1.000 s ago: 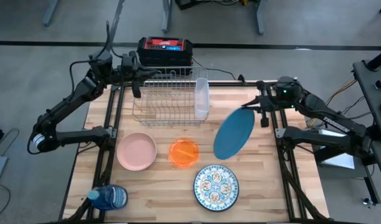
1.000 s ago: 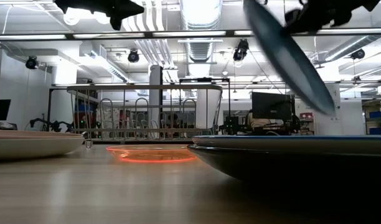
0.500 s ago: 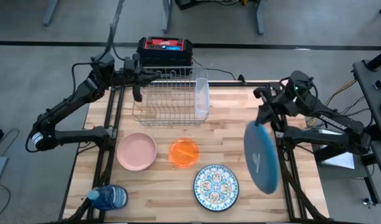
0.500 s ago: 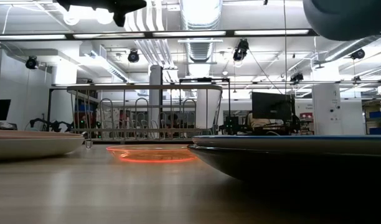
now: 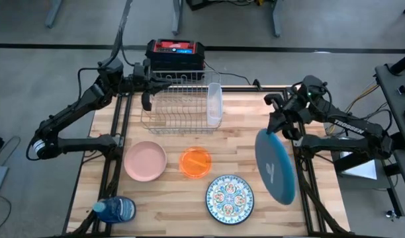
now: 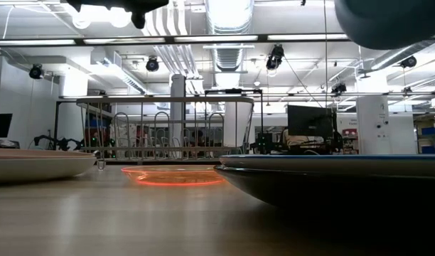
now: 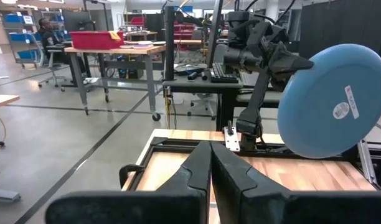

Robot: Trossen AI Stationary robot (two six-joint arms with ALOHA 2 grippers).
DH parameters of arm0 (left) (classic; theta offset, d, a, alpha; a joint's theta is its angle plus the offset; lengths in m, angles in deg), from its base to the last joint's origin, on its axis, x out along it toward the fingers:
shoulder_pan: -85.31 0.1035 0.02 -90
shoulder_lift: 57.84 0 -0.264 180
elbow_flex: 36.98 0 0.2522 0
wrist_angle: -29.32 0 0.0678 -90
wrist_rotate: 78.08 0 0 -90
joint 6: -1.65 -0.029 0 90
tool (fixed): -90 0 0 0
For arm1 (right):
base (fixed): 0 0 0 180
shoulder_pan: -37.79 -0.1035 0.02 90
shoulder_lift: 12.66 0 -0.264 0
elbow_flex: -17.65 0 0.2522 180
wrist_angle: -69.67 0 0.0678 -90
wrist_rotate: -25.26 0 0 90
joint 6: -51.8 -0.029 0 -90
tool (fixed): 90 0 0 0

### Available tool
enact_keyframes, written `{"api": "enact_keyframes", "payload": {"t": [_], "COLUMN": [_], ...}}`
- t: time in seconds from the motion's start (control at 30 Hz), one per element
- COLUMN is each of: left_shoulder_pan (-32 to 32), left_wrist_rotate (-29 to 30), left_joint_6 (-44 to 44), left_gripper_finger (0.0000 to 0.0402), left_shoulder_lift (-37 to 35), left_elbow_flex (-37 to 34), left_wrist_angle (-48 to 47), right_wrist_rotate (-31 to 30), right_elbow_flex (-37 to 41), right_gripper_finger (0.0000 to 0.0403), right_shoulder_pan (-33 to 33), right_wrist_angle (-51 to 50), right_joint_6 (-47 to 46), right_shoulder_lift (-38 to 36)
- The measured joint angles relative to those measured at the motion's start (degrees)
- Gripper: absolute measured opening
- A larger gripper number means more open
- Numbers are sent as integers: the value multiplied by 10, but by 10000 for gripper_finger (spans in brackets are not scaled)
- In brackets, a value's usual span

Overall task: Sort dishes
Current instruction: Put the blue plate in the dishwasher rack

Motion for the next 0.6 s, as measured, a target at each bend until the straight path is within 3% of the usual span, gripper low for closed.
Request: {"api": "enact_keyframes", "payload": {"t": [0.17, 0.33, 0.47, 0.6], "left_shoulder_pan": [-1, -1, -1, -1], "left_wrist_rotate": [0, 0, 0, 1], "left_joint_6": [15, 12, 11, 10], "left_gripper_finger": [0, 0, 0, 0], "left_shoulder_lift": [0, -5, -5, -4], "left_elbow_flex": [2, 35, 73, 111], "left_wrist_angle": [15, 22, 21, 3], "right_wrist_rotate": [-178, -342, -388, -393], "right_elbow_flex": [-1, -15, -60, -141], "right_gripper_finger": [0, 0, 0, 0], "right_shoulder_pan": [1, 8, 13, 23], "right_wrist_angle": [112, 133, 127, 98], "right_joint_6": [-51, -7, 15, 43], "right_shoulder_lift": [6, 24, 75, 142]}}
